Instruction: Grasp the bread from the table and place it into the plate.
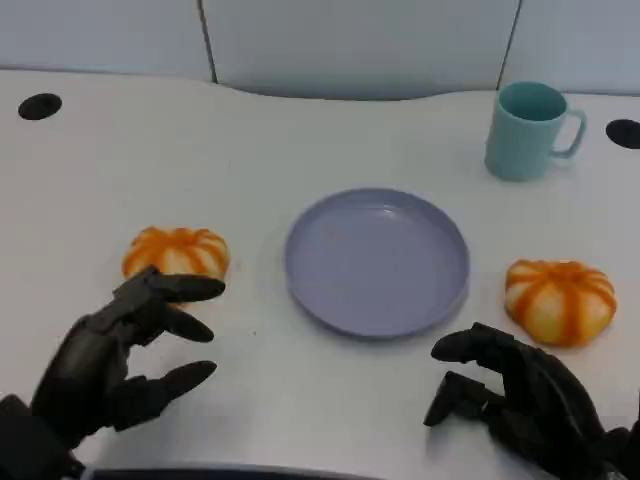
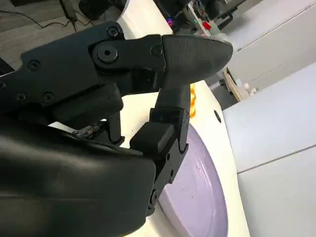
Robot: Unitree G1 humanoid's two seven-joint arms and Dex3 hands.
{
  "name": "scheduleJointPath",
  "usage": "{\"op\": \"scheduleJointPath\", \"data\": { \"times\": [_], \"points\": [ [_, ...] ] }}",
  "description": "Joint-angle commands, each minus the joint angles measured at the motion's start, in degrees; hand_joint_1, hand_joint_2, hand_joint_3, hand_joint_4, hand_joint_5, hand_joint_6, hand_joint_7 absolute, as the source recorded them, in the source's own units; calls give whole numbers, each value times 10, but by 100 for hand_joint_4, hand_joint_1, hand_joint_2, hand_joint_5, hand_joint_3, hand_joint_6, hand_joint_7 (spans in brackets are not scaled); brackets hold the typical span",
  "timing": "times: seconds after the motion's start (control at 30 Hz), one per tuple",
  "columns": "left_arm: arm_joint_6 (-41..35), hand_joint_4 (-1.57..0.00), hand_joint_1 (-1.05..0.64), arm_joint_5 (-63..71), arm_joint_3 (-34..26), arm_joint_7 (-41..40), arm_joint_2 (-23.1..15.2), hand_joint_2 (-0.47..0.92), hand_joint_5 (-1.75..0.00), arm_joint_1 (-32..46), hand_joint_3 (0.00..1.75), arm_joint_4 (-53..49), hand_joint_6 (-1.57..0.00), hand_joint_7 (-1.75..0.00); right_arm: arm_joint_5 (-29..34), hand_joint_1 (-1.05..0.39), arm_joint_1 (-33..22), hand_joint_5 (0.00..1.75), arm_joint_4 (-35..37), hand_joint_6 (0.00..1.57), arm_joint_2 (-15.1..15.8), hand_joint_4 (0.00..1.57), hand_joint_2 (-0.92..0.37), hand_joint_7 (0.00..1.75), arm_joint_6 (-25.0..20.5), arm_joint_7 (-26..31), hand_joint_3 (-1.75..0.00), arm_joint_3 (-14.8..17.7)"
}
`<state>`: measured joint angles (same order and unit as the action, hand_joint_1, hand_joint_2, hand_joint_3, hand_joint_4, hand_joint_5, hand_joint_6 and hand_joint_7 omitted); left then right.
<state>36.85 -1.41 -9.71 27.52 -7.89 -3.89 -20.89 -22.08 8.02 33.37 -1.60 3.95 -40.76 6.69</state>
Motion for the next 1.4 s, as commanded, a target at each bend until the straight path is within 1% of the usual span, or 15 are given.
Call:
{"op": "scheduleJointPath", "data": {
  "times": [0.03, 0.1, 0.17, 0.3, 0.37, 0.4, 0.5, 0.53, 0.6, 0.7, 0.8, 1.03, 1.13, 1.27, 1.4],
  "points": [
    [17, -14, -65, 103, 9, -80, -45, 92, -108, -6, 15, 44, -39, -37, 1, -52, -4, 136, 5, 78, 4, 72, -92, 86, -3, 6, -40, 4],
    [21, -14, -66, 158, 16, -114, -67, 92, -102, -19, 14, 54, -39, -27, 0, -52, -4, 136, 4, 79, 2, 73, -92, 86, -5, 7, -40, 4],
    [19, -12, -67, 197, 26, -140, -87, 92, -99, -29, 13, 58, -39, -23, 1, -52, -6, 136, 2, 79, 1, 73, -92, 87, -5, 9, -40, 3],
    [1, -2, -72, 282, 47, -184, -128, 92, -92, -46, 14, 74, -32, -15, 8, -52, -7, 136, 4, 78, 3, 72, -92, 86, 8, 6, -42, -1],
    [-12, 0, -73, 312, 57, -200, -142, 92, -84, -53, 15, 82, -30, -12, 6, -52, -7, 137, 2, 78, 2, 71, -92, 87, 4, 7, -43, 0],
    [-20, -1, -74, 324, 63, -207, -148, 92, -76, -57, 13, 85, -30, -9, 5, -52, -8, 137, 0, 78, 2, 72, -92, 87, 0, 9, -43, 0],
    [-38, -3, -74, 370, 81, -237, -166, 92, -66, -70, 10, 88, -30, -6, 4, -52, -10, 138, -6, 79, 2, 72, -92, 88, -6, 10, -42, -1],
    [-44, -6, -73, 389, 88, -248, -173, 92, -57, -76, 8, 86, -30, -4, 4, -52, -11, 138, -7, 78, 2, 71, -92, 87, -6, 10, -42, -1],
    [-59, -8, -71, 412, 102, -260, -183, 92, -47, -91, 5, 81, -29, -2, 4, -52, -11, 138, -6, 78, 3, 71, -92, 87, -5, 10, -42, -1],
    [-99, -4, -73, 439, 123, -256, -196, 92, -38, -110, 3, 81, -25, 0, 5, -53, -11, 137, -5, 77, 4, 70, -92, 87, 0, 5, -42, -2],
    [-130, -1, -75, 456, 145, -251, -207, 91, -34, -131, 2, 74, -22, 0, 7, -53, -12, 138, -3, 77, 5, 70, -92, 88, 10, 2, -43, -3],
    [-178, 0, -81, 474, 197, -248, -216, 89, -24, -193, 0, 5, -17, 0, 3, -54, -17, 140, -11, 77, 5, 69, -92, 88, 1, 1, -42, -4],
    [-191, 0, -82, 475, 220, -248, -215, 89, -20, -229, 0, -44, -15, 0, 3, -54, -17, 140, -8, 77, 5, 68, -92, 88, 6, -4, -42, -3],
    [-196, 0, -82, 468, 247, -255, -209, 89, -18, -271, 0, -112, -15, 0, 2, -54, -23, 140, -21, 77, 4, 67, -92, 87, -9, 5, -42, -4],
    [-204, 0, -82, 457, 266, -247, -198, 90, -13, -307, 1, -169, -13, 0, 0, -53, -26, 139, -19, 76, 5, 67, -92, 87, -6, -1, -42, -2]
  ]
}}
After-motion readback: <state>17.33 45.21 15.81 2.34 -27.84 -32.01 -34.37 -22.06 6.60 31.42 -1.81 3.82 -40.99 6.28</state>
